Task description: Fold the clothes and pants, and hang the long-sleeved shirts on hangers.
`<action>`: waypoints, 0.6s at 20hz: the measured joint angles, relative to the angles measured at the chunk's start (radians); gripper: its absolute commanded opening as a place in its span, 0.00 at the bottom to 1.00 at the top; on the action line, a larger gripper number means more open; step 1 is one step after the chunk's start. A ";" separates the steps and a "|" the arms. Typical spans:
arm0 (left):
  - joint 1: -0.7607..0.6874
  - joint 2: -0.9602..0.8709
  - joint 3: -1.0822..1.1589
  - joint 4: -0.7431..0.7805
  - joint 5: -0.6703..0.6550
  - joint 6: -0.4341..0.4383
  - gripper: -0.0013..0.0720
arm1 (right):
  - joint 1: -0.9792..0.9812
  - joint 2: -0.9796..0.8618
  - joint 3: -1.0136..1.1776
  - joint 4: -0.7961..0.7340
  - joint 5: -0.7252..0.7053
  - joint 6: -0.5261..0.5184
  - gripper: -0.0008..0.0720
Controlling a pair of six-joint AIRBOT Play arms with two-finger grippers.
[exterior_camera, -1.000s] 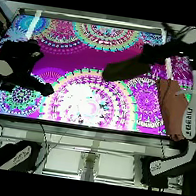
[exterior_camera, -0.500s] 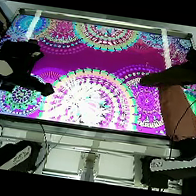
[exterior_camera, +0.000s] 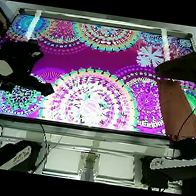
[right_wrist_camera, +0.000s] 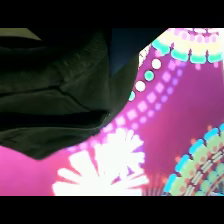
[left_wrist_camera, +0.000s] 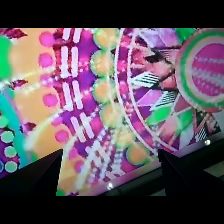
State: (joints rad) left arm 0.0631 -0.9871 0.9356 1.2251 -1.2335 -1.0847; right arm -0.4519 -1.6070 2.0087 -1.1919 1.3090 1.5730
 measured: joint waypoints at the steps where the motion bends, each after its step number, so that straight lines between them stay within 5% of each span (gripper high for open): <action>1: 0.000 0.000 0.000 0.000 0.000 0.000 0.95 | -0.005 0.000 -0.003 -0.017 0.023 0.001 0.05; 12: 0.001 0.000 0.000 0.019 0.002 0.000 0.95 | -0.019 0.114 -0.237 -0.255 0.292 -0.068 0.05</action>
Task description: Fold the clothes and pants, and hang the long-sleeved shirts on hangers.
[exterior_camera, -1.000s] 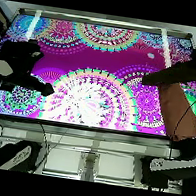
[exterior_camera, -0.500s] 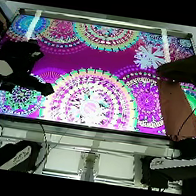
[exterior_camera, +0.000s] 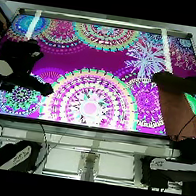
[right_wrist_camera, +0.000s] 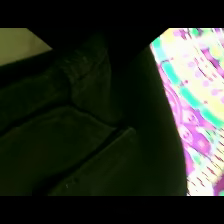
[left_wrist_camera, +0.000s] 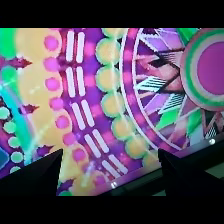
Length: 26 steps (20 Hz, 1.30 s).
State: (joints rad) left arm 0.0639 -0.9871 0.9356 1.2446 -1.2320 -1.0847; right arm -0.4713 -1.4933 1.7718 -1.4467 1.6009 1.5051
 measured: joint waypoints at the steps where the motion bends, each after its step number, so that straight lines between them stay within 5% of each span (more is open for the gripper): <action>1: 0.000 0.000 0.000 0.000 0.000 0.000 0.95 | -0.005 0.035 -0.065 -0.022 0.005 0.006 0.05; 6: 0.000 0.000 0.000 0.003 0.000 0.000 0.95 | -0.075 0.218 -0.423 -0.083 -0.029 0.036 0.05; 7: 0.000 0.000 0.000 0.003 0.000 0.000 0.95 | -0.096 0.251 -0.499 -0.088 -0.040 0.040 0.15; 9: 0.000 0.000 0.000 0.003 0.000 0.000 0.95 | -0.133 0.302 -0.634 -0.098 -0.055 0.044 0.64; 11: 0.000 0.000 0.000 0.004 0.000 0.000 0.95 | -0.158 0.336 -0.734 -0.101 -0.060 0.047 0.81; 13: 0.000 0.000 0.000 0.011 0.000 0.000 0.95 | -0.170 0.364 -0.782 -0.097 -0.061 0.047 0.88; 20: 0.000 0.000 0.000 0.030 -0.010 0.000 0.95 | -0.182 0.556 -0.761 0.025 -0.051 0.022 0.86; 22: 0.000 0.000 0.000 0.032 -0.012 0.000 0.95 | -0.182 0.641 -0.800 0.120 -0.053 -0.011 0.64; 25: 0.000 0.000 0.000 0.033 -0.015 0.000 0.95 | -0.162 0.800 -0.930 0.243 -0.074 -0.055 0.10; 26: 0.000 0.000 0.000 0.033 -0.015 0.000 0.95 | -0.146 0.855 -0.977 0.285 -0.078 -0.069 0.05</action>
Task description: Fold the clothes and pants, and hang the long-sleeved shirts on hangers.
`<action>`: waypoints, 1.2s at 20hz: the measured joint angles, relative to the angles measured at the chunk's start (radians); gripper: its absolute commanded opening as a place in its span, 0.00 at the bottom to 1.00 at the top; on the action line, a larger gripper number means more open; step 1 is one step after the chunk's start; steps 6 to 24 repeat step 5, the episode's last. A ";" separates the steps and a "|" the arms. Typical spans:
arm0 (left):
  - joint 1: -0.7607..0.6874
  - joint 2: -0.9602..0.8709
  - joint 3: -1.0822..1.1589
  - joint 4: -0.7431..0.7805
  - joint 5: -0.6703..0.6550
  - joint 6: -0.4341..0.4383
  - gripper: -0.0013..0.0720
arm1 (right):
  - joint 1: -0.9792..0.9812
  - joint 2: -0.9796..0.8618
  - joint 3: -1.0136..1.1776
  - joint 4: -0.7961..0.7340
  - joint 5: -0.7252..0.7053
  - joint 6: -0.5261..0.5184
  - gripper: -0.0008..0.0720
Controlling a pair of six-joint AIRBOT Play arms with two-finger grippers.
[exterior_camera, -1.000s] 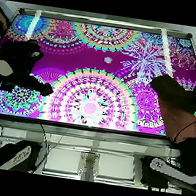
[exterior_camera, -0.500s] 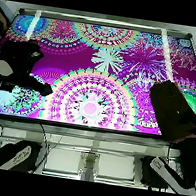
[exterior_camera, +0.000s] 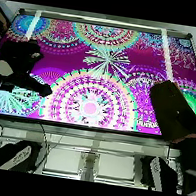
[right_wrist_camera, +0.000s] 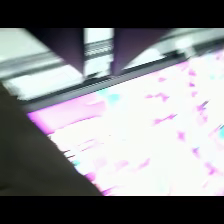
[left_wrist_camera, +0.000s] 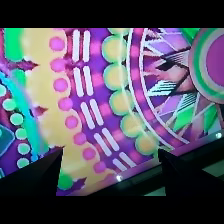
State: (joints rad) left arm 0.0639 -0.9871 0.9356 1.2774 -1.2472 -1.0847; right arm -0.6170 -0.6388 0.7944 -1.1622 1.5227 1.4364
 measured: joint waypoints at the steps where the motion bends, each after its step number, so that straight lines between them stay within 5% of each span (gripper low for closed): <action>1: 0.000 0.000 0.000 0.000 0.000 0.000 0.95 | 0.021 0.062 -0.051 0.035 0.001 -0.011 0.05; 5: 0.000 0.000 0.000 0.000 0.000 0.000 0.95 | 0.112 0.297 -0.186 0.113 -0.002 -0.027 0.05; 24: 0.000 0.000 0.000 0.000 0.000 0.000 0.95 | 0.112 0.297 -0.186 0.113 -0.002 -0.027 0.05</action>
